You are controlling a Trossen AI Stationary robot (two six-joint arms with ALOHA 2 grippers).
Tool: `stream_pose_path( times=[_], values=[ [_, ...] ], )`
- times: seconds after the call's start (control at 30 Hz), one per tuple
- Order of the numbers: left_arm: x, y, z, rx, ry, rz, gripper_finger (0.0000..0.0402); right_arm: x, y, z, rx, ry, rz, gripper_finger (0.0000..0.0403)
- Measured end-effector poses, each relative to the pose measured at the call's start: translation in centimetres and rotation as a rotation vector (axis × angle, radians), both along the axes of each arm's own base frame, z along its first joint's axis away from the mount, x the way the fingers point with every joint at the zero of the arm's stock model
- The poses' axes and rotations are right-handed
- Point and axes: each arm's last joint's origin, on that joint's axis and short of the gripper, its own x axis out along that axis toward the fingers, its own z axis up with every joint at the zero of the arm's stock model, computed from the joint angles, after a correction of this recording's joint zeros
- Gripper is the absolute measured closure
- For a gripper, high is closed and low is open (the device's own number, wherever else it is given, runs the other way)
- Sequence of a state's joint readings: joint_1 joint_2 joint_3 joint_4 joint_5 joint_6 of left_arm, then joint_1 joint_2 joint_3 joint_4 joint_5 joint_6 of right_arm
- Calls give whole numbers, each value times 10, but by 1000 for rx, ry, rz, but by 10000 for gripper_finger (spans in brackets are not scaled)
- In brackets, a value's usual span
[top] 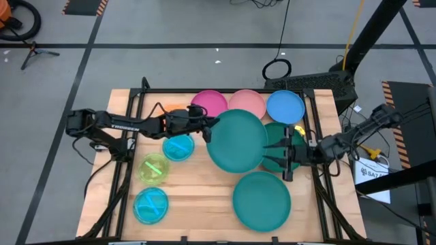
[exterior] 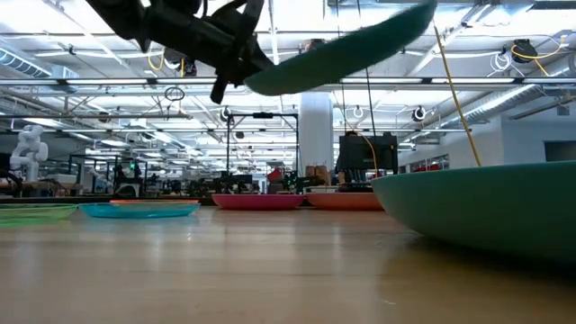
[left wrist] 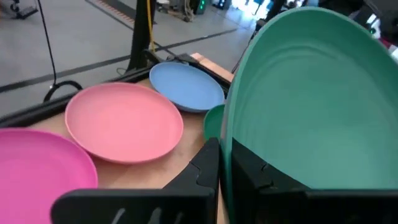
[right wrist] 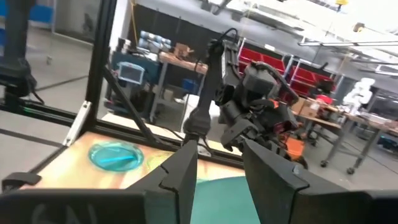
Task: Stack plastic plates
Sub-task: Stack the top dark blue plate on top of the green plate
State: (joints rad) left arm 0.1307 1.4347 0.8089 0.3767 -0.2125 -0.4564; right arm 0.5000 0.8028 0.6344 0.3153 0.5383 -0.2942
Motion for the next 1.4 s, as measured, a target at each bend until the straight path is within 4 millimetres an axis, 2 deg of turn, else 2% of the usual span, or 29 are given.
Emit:
stream_pose_path(
  times=[0.3,0.47,0.77,1.0,1.2,1.4],
  values=[
    [15,9,-17,-18,30,29,383,-8,12,5,-17,-31,43,280],
    [40,12,-15,14,49,22,383,-10,14,5,-20,-35,37,280],
    [96,21,-17,95,224,-16,383,-13,17,5,-23,-25,-14,280],
    [125,25,-17,124,283,-34,383,-14,19,5,-26,-25,2,280],
    [141,28,-23,84,290,-22,383,-15,20,5,-25,-25,8,280],
    [141,30,-18,50,251,0,383,-15,20,4,-20,-24,8,280]
  ],
)
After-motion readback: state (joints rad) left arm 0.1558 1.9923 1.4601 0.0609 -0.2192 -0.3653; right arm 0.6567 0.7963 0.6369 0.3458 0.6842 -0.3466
